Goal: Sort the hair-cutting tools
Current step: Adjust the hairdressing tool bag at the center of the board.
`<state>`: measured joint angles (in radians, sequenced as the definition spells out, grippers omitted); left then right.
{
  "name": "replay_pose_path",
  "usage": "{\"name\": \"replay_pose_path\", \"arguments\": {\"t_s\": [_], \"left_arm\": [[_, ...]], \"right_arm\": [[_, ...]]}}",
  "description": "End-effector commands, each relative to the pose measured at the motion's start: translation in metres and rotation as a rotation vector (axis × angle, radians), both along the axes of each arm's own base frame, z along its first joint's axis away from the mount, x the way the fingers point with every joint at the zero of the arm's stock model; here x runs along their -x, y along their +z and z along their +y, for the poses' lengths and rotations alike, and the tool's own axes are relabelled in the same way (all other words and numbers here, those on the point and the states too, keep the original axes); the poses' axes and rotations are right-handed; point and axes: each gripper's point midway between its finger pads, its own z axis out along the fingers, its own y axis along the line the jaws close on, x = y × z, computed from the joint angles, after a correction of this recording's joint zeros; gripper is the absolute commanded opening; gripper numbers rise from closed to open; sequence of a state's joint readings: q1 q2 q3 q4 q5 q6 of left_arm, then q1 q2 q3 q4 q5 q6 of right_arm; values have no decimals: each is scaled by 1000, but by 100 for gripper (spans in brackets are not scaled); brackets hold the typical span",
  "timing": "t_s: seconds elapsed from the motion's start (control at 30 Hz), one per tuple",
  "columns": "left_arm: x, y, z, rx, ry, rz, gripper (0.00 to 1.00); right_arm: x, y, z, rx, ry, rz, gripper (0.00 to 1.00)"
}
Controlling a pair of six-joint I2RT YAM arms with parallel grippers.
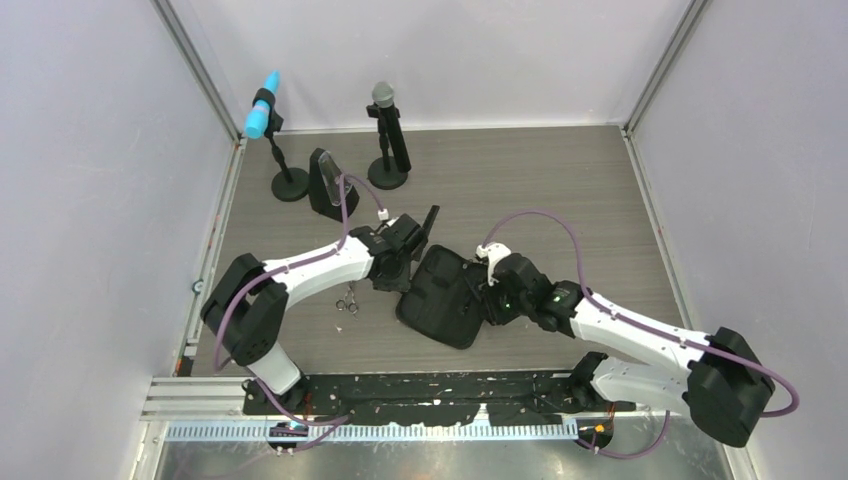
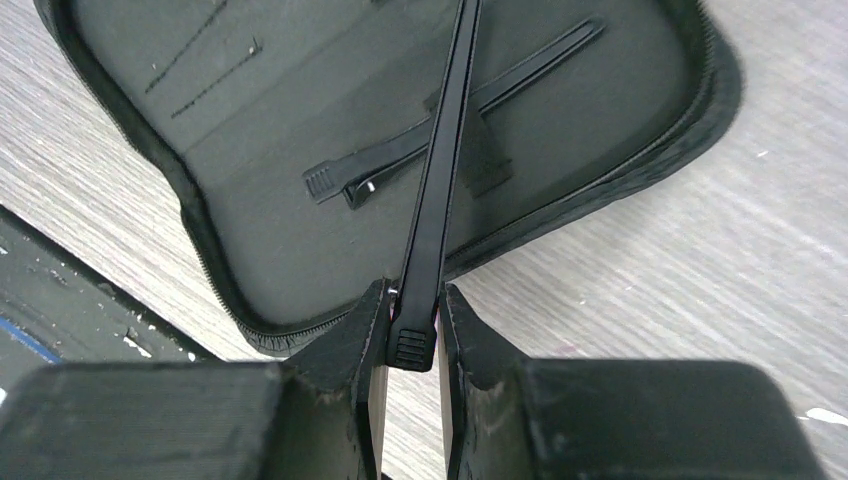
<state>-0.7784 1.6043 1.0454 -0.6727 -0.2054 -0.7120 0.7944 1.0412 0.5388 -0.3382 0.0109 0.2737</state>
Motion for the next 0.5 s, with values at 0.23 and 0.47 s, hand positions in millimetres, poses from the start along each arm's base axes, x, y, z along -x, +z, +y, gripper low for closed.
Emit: {"name": "replay_pose_path", "arguments": {"t_s": [0.23, 0.47], "left_arm": [[-12, -3, -33, 67, -74, 35, 35], [-34, 8, -47, 64, -83, -13, 38]], "right_arm": [[53, -29, 25, -96, -51, 315, 5], [84, -15, 74, -264, -77, 376, 5]]}}
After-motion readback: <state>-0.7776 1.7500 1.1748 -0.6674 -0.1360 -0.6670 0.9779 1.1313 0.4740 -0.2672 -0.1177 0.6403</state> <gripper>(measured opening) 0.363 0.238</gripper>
